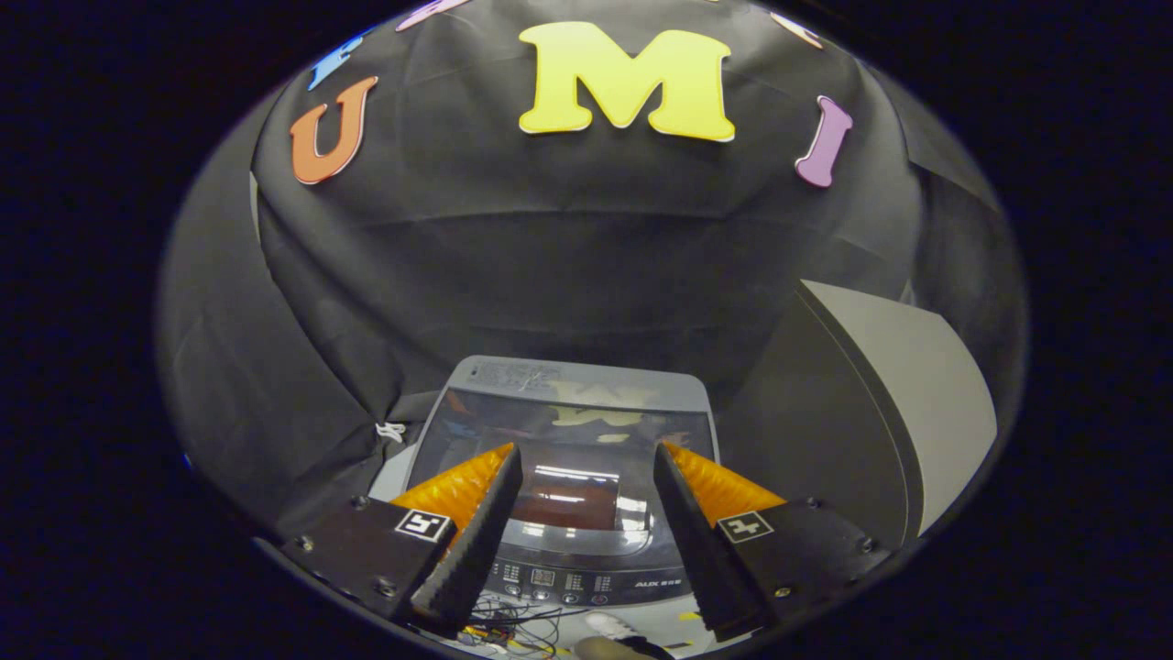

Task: Put the clothes into the washing machine and then close the washing machine lid.

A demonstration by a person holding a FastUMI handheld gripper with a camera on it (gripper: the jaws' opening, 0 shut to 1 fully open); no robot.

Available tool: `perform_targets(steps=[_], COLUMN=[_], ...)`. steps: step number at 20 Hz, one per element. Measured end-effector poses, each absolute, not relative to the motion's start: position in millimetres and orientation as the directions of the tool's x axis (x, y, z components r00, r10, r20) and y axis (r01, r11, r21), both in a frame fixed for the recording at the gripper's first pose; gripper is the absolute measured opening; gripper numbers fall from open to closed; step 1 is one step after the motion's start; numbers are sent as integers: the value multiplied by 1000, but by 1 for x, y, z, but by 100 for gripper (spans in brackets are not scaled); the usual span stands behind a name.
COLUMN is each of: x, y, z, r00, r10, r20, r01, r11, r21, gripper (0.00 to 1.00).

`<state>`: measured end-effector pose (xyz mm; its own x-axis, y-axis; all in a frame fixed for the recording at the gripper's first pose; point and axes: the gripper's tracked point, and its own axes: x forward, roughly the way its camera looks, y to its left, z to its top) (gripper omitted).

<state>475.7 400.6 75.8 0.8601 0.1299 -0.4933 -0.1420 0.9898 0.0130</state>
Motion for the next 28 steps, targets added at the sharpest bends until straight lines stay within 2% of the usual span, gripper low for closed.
perform_targets(steps=[5,8,12,18,19,21,28], x=[454,431,402,343,332,313,243], y=[391,391,357,286,270,241,129], z=[90,107,117,137,136,139,111], r00=[873,893,918,946,948,953,971], r10=[146,214,238,282,286,287,238], r20=[-465,-396,-318,-162,-141,-100,-24], r01=[-147,-222,-237,-277,-281,-281,-235], r11=[989,975,971,959,958,957,968], r21=[34,26,43,56,53,69,84], gripper=[91,91,91,92,96,98,98])
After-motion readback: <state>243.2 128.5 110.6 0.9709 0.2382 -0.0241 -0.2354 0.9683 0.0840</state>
